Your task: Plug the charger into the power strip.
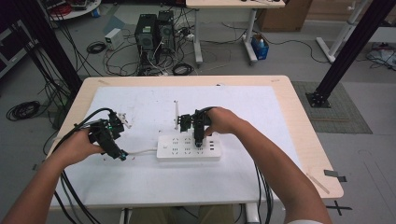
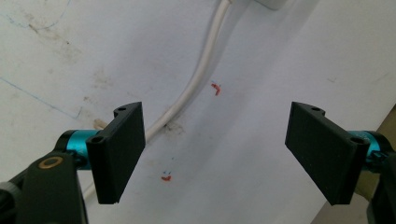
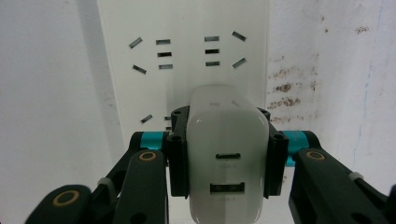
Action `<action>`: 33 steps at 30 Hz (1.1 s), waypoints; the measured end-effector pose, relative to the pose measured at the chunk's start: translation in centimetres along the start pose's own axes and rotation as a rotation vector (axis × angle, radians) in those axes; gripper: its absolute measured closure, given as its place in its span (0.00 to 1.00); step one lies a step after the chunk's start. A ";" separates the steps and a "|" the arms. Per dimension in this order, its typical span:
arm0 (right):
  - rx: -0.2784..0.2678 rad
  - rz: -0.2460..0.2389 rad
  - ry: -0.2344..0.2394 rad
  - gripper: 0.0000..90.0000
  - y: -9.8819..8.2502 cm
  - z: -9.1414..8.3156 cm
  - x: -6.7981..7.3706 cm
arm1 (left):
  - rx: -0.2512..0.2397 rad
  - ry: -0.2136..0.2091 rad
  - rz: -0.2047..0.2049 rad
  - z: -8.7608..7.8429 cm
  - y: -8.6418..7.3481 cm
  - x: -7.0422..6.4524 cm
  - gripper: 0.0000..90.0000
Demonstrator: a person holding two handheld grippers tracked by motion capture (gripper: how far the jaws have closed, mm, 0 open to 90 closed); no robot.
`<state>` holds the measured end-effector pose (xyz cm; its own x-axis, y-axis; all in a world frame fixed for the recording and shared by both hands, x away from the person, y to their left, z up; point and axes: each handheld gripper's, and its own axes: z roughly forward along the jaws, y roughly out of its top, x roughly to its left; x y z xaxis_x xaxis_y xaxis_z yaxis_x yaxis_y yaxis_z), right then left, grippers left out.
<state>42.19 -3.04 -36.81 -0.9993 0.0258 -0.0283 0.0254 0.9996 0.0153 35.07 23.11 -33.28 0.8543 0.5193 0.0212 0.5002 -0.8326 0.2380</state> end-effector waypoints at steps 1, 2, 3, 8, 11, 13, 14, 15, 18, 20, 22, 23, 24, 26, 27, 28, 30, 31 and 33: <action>0.001 0.003 -0.009 0.70 0.1 0.1 0.3 | 0.010 0.002 0.010 0.0 0.0 0.1 0.22; 0.003 -0.010 -0.026 0.70 0.1 0.1 0.5 | 0.004 0.002 0.003 0.1 0.1 0.0 0.22; 0.002 -0.006 -0.030 0.70 0.1 0.1 0.6 | -0.001 -0.001 -0.002 0.1 0.1 0.0 0.22; -0.004 -0.005 -0.032 0.70 0.0 0.2 0.7 | -0.012 0.000 -0.002 0.2 0.0 -0.3 0.22; -0.015 0.006 -0.024 0.69 -0.1 0.2 0.6 | -0.016 -0.001 -0.007 0.1 -0.2 -0.3 0.22; -0.015 -0.012 -0.027 0.69 -0.2 0.2 0.5 | -0.018 0.001 -0.009 0.1 -0.3 -0.3 0.22; -0.014 -0.007 -0.031 0.69 -0.1 0.3 0.6 | -0.016 -0.003 -0.009 0.1 -0.3 -0.4 0.22; -0.010 -0.010 -0.039 0.69 -0.1 0.2 0.8 | -0.016 -0.003 -0.008 0.0 -0.4 -0.4 0.22; -0.016 -0.021 -0.046 0.69 -0.2 0.2 0.9 | -0.029 0.004 -0.002 -0.1 -0.4 -0.4 0.22; -0.017 -0.016 -0.033 0.55 -0.4 0.1 0.8 | -0.034 0.005 -0.003 -0.2 -0.5 -0.4 0.22; -0.064 0.032 -0.041 0.35 -0.8 -0.6 0.5 | -0.034 0.007 0.002 -0.3 -0.6 -0.3 0.22; -0.103 0.049 -0.032 0.35 -1.2 -1.2 0.4 | -0.035 0.009 0.000 -0.4 -0.6 -0.2 0.22; -0.133 0.064 -0.025 0.30 -1.4 -1.7 0.3 | -0.038 0.006 -0.003 -0.4 -0.7 -0.1 0.22; -0.172 0.129 -0.036 0.24 -2.0 -2.7 0.1 | -0.048 0.009 -0.011 -0.4 -0.8 -0.1 0.22; -0.202 0.151 -0.036 0.24 -2.5 -3.3 0.0 | -0.046 0.010 -0.003 -0.5 -0.9 0.0 0.22; -0.235 0.183 -0.039 0.24 -3.0 -4.0 -0.2 | -0.056 0.011 -0.009 -0.6 -0.9 0.0 0.22; -0.297 0.255 -0.058 0.21 -4.3 -5.4 -0.5 | -0.060 0.014 -0.002 -0.9 -1.1 0.2 0.22; -0.306 0.295 -0.063 0.14 -5.0 -6.0 -0.8 | -0.091 0.012 -0.033 -0.9 -1.2 0.1 0.22; -0.334 0.403 -0.066 0.14 -6.7 -7.3 -1.2 | -0.100 0.010 -0.034 -1.2 -1.3 0.2 0.22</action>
<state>43.04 -9.93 -29.56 -0.9080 0.4185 -0.0173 0.3857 0.8516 0.3550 34.44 24.57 -32.40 0.8354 0.5492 0.0214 0.5117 -0.7913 0.3348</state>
